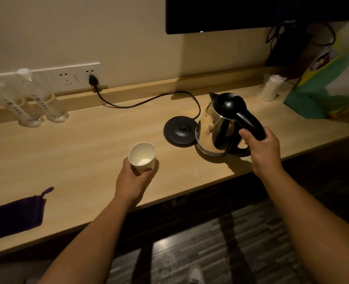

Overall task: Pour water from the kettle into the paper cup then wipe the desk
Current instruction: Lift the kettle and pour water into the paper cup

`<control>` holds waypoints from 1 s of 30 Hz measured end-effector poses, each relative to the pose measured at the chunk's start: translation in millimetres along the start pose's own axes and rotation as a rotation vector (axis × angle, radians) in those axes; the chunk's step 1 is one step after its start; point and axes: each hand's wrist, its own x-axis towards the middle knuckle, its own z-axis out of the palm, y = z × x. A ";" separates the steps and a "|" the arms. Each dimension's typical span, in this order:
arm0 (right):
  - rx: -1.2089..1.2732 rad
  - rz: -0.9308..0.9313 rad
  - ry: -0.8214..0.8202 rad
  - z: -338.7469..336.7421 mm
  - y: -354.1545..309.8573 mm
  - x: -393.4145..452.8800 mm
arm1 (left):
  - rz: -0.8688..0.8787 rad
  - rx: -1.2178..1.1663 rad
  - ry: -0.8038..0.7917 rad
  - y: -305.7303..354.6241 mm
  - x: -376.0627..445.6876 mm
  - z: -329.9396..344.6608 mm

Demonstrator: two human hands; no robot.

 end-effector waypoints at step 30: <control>-0.678 -0.386 -0.775 74.3 -139.8 -6.2 | 0.027 0.034 0.034 2.6 0.4 0.5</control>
